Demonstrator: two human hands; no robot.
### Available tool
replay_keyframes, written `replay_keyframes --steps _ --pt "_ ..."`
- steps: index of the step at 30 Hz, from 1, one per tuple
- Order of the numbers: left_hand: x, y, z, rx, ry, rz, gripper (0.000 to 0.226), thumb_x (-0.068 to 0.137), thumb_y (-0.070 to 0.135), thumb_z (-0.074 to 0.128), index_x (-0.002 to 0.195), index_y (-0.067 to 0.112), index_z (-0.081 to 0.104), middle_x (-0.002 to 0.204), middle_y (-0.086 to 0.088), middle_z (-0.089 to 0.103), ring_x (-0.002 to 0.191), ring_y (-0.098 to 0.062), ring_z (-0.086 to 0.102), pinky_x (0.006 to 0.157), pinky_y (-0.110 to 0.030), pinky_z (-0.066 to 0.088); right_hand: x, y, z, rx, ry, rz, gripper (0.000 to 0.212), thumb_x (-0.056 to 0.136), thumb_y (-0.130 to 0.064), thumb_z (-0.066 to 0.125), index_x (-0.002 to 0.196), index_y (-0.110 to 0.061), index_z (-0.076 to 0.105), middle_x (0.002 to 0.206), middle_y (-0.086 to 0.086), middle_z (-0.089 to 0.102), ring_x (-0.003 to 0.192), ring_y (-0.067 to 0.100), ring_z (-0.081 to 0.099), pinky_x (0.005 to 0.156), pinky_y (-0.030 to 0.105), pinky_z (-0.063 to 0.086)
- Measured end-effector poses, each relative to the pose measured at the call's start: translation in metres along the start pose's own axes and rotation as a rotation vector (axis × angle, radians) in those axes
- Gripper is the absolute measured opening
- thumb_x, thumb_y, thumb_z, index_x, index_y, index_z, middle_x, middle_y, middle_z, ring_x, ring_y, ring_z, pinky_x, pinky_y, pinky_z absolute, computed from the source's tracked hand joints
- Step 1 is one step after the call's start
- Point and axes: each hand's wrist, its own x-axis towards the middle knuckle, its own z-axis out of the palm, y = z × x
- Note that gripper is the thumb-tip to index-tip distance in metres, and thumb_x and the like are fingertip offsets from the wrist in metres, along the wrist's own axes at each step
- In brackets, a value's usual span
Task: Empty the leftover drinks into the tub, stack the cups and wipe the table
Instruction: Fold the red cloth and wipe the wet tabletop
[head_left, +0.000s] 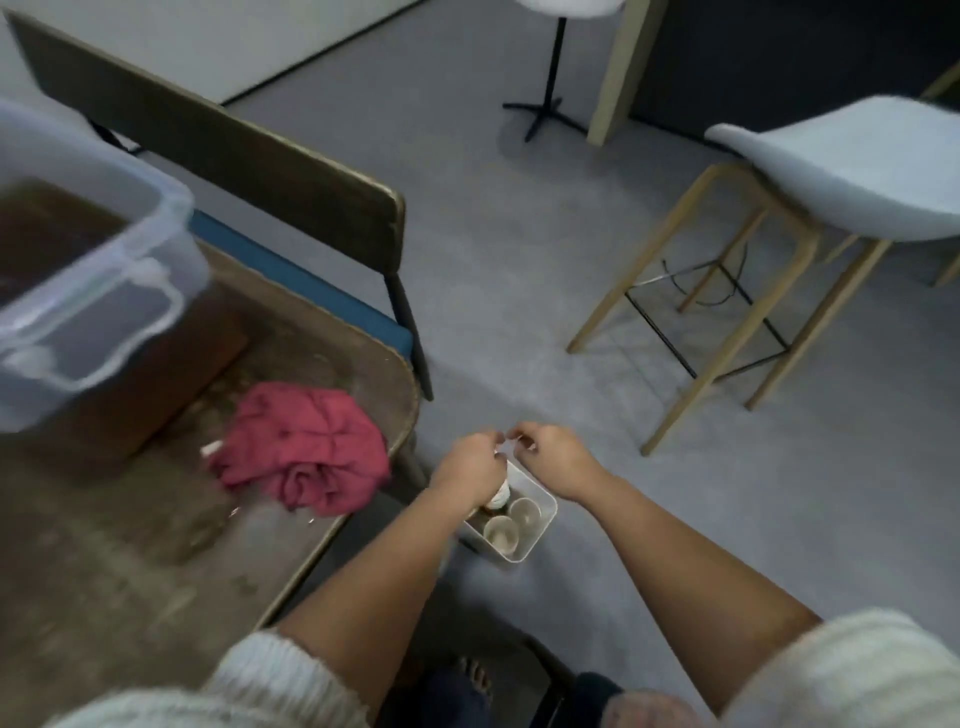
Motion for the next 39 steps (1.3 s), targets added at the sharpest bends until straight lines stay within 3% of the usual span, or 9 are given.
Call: replay_keyframes --steps 5,9,12,16,24,30,34,37,39 --pt "-0.067 -0.008 -0.076 -0.003 0.192 0.143 0.035 0.091 0.014 0.054 0.126 0.017 0.060 0.113 -0.011 0.060 0.109 -0.028 0.057 0.094 -0.036 0.044 -0.033 -0.075 -0.025 -0.010 0.034 -0.241 0.029 0.095 -0.008 0.053 0.120 -0.012 0.067 0.113 0.014 0.069 0.106 0.030 0.062 0.084 0.025 0.040" --pt "-0.103 -0.057 -0.116 0.289 0.480 0.026 0.040 0.092 0.016 0.046 0.131 0.018 0.051 0.130 -0.007 0.048 0.120 -0.028 0.043 0.100 -0.037 0.035 -0.035 -0.140 -0.014 -0.116 0.004 -0.407 0.030 0.095 -0.012 0.056 0.124 -0.010 0.065 0.124 0.012 0.064 0.115 0.026 0.057 0.093 0.022 0.036" --pt "-0.126 -0.102 -0.125 0.438 0.341 -0.137 0.050 0.096 0.023 0.041 0.145 0.020 0.033 0.148 -0.004 0.034 0.136 -0.025 0.031 0.112 -0.045 0.022 -0.023 -0.177 0.012 -0.226 -0.073 -0.448 0.045 0.096 -0.024 0.058 0.139 -0.016 0.052 0.140 0.011 0.049 0.129 0.029 0.046 0.108 0.030 0.034" --pt "-0.150 -0.134 -0.122 0.531 0.268 -0.126 0.054 0.099 0.024 0.039 0.151 0.025 0.024 0.152 -0.001 0.028 0.139 -0.024 0.027 0.116 -0.053 0.010 -0.020 -0.204 0.053 -0.522 -0.185 -0.416 0.066 0.098 -0.041 0.051 0.154 -0.022 0.023 0.156 0.010 0.027 0.140 0.036 0.027 0.114 0.042 0.029" --pt "-0.172 -0.179 -0.139 0.515 0.375 -0.124 0.046 0.104 0.032 0.027 0.149 0.025 0.030 0.155 0.002 0.030 0.142 -0.022 0.024 0.117 -0.051 -0.005 -0.022 -0.243 0.104 -0.529 -0.088 -0.372 0.067 0.100 -0.045 0.045 0.154 -0.013 0.021 0.146 0.016 0.022 0.122 0.039 0.047 0.102 0.039 0.039" --pt "-0.217 -0.245 -0.159 0.491 0.396 -0.203 0.043 0.104 0.035 0.029 0.147 0.031 0.035 0.153 0.010 0.032 0.144 -0.017 0.020 0.117 -0.050 -0.006 -0.051 -0.299 0.157 -0.580 -0.161 -0.455 0.069 0.101 -0.045 0.043 0.152 -0.006 0.017 0.150 0.019 0.017 0.123 0.040 0.047 0.101 0.038 0.038" --pt "-0.252 -0.284 -0.165 0.435 0.473 -0.223 0.036 0.099 0.034 0.047 0.134 0.031 0.054 0.138 0.009 0.051 0.136 -0.019 0.037 0.117 -0.052 -0.001 -0.074 -0.333 0.190 -0.605 -0.221 -0.528 0.063 0.102 -0.035 0.043 0.152 -0.006 0.019 0.145 0.017 0.022 0.122 0.039 0.047 0.103 0.039 0.037" --pt "-0.273 -0.307 -0.171 0.501 0.605 -0.199 0.018 0.080 0.030 0.074 0.097 0.025 0.074 0.101 0.000 0.068 0.104 -0.028 0.061 0.109 -0.053 0.029 -0.084 -0.355 0.203 -0.569 -0.337 -0.581 0.044 0.103 -0.022 0.040 0.144 -0.007 0.040 0.136 0.018 0.038 0.118 0.037 0.051 0.099 0.036 0.038" --pt "-0.286 -0.317 -0.182 0.428 0.583 -0.236 0.020 0.090 0.033 0.062 0.104 0.023 0.072 0.105 0.001 0.064 0.109 -0.025 0.053 0.107 -0.039 0.027 -0.084 -0.373 0.202 -0.510 -0.400 -0.596 0.033 0.101 -0.017 0.044 0.129 -0.006 0.059 0.131 0.018 0.055 0.120 0.033 0.053 0.097 0.029 0.037"
